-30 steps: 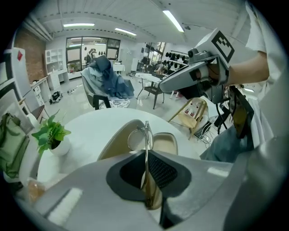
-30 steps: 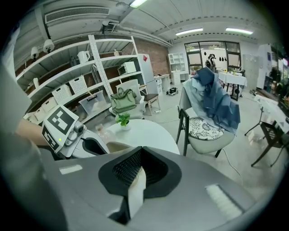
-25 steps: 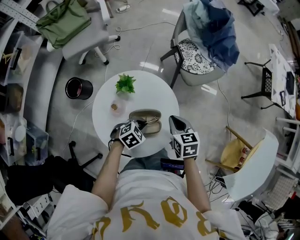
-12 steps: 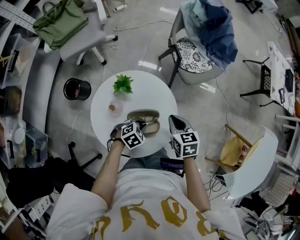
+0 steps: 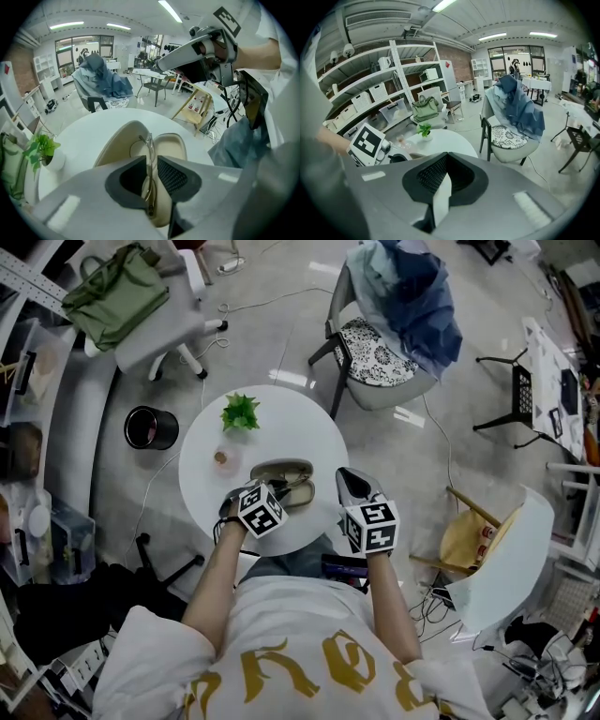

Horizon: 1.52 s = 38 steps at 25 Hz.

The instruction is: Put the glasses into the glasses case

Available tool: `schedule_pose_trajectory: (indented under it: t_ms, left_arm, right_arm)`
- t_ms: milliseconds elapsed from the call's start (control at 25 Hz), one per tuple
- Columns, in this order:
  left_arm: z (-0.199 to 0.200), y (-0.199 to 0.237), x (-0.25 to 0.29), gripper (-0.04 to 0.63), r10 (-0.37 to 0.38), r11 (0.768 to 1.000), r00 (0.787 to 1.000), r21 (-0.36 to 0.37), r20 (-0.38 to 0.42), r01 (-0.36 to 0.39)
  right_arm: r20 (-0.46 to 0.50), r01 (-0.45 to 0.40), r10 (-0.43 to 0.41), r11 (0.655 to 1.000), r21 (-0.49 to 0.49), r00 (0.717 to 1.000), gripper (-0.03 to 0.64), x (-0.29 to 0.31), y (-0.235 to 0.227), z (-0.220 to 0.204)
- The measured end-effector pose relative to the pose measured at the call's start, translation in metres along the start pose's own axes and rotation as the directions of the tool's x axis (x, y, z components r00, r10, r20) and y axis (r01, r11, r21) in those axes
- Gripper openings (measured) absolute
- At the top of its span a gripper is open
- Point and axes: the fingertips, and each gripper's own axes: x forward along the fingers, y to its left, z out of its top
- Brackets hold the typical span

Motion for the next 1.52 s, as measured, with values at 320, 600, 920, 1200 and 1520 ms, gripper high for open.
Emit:
schedule_pose_trajectory:
  t_ms: [320,600,920,1200,1520]
  left_arm:
    - [0.029,0.013,-0.039,0.083,0.138,0.99,0.978,-0.032,0.154,-0.135]
    - [0.05,0.014,-0.082,0.053,0.217,0.976,0.94,-0.076,0.264,-0.205]
    - [0.069,0.003,-0.119,0.002,0.267,0.964,0.897,-0.107,0.352,-0.245]
    - [0.094,-0.003,-0.174,0.0,0.337,0.938,0.788,-0.252,0.515,-0.236]
    - [0.103,0.003,-0.226,0.0,0.402,0.902,0.676,-0.393,0.618,-0.177]
  right_arm:
    - [0.032,-0.006,0.007,0.999,-0.047,0.999,0.023,-0.014,0.016,0.012]
    - [0.11,0.002,0.005,0.998,-0.065,0.994,0.024,-0.038,0.034,0.027]
    - [0.198,0.018,-0.005,0.998,-0.068,0.98,0.023,-0.065,0.051,0.04]
    - [0.267,0.029,-0.009,0.997,-0.071,0.964,0.023,-0.081,0.063,0.056]
    - [0.316,0.021,0.011,0.995,-0.098,0.949,0.023,-0.093,0.082,0.069]
